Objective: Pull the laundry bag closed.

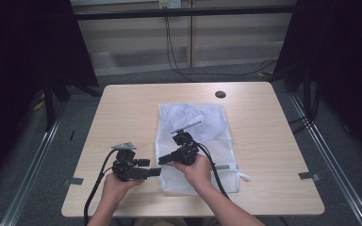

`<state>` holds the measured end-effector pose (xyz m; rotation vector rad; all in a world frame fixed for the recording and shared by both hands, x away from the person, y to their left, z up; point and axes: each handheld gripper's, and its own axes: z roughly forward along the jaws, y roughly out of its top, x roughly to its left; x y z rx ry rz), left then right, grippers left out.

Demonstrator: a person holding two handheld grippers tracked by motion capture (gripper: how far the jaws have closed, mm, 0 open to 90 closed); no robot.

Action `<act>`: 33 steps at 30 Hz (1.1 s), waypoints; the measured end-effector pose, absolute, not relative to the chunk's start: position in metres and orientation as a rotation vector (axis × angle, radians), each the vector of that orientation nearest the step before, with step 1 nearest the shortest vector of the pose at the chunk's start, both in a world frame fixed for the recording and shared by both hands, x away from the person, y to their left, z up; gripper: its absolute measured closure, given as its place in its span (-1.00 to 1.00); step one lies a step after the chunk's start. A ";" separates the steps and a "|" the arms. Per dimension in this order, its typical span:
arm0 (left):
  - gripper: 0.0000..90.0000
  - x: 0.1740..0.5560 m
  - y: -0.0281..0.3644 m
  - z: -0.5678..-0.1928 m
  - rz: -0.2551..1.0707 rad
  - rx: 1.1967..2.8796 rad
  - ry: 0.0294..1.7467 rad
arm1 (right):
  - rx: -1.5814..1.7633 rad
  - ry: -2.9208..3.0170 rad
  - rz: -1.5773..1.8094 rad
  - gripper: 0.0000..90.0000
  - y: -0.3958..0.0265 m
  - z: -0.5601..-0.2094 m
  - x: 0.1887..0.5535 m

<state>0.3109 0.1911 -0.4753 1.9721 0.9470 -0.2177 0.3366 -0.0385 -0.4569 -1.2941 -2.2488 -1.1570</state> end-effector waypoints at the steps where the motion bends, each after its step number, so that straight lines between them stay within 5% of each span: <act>1: -0.53 0.312 0.191 -0.476 -0.218 1.982 0.936 | -1.299 -2.245 -1.155 0.91 -0.039 -0.456 0.337; 33: 0.06 0.313 0.176 -0.482 -0.282 1.958 0.917 | -1.279 -2.277 -1.168 0.91 -0.035 -0.449 0.335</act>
